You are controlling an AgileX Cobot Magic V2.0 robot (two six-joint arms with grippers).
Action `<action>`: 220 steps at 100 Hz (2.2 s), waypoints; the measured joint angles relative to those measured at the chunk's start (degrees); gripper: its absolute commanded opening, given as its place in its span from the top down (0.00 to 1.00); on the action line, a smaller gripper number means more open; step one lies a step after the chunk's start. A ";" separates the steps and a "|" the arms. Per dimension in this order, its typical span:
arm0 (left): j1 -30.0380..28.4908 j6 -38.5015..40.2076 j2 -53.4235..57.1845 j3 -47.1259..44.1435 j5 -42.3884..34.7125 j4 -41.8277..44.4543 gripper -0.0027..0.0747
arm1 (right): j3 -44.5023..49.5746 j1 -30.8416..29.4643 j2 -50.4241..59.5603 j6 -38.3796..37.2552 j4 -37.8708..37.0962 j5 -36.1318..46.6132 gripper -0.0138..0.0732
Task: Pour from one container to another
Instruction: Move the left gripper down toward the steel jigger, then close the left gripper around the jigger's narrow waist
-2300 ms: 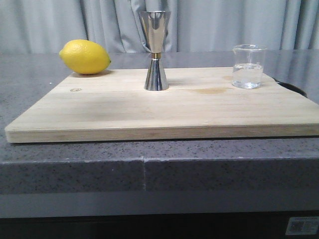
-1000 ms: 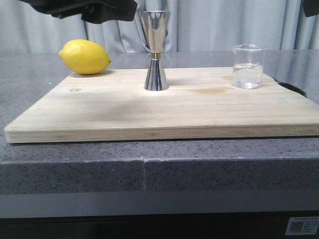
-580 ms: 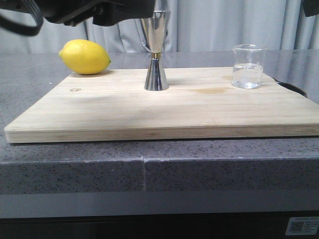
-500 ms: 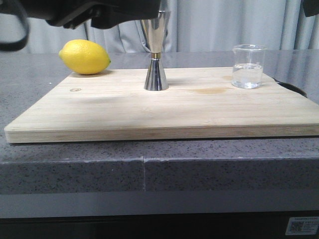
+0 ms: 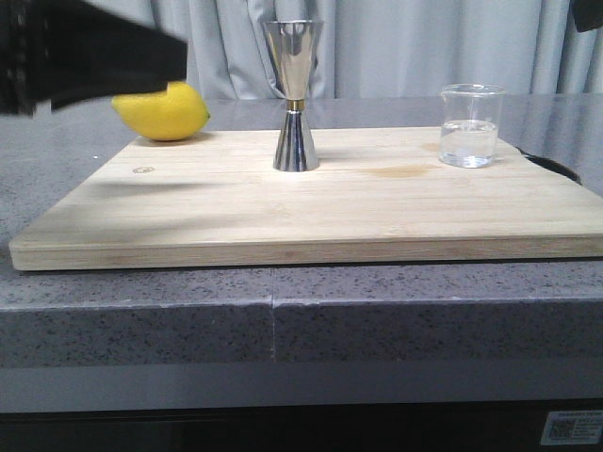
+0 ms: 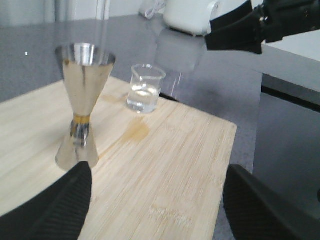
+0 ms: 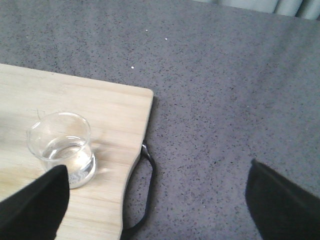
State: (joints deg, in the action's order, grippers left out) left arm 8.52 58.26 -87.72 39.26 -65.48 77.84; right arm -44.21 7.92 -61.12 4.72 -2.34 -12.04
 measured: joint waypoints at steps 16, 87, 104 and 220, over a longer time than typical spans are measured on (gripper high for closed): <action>-0.43 0.67 -6.39 5.22 -0.35 2.63 0.32 | 0.00 0.00 0.00 0.00 0.00 0.00 0.10; 4.74 3.36 -19.16 24.79 -1.72 9.30 0.35 | 0.00 0.00 -2.74 0.00 0.00 -0.89 0.10; 4.74 3.46 -21.66 28.00 -1.72 9.99 0.35 | 0.00 0.00 -2.83 0.00 0.00 0.42 0.10; 9.23 5.02 -27.72 37.39 -0.14 10.70 0.41 | 0.00 0.00 -3.11 0.00 0.00 1.69 0.10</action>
State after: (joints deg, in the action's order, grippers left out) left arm 17.75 63.29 -115.44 76.64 -65.62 88.54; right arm -44.21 7.92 -64.23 4.72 -2.34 -10.35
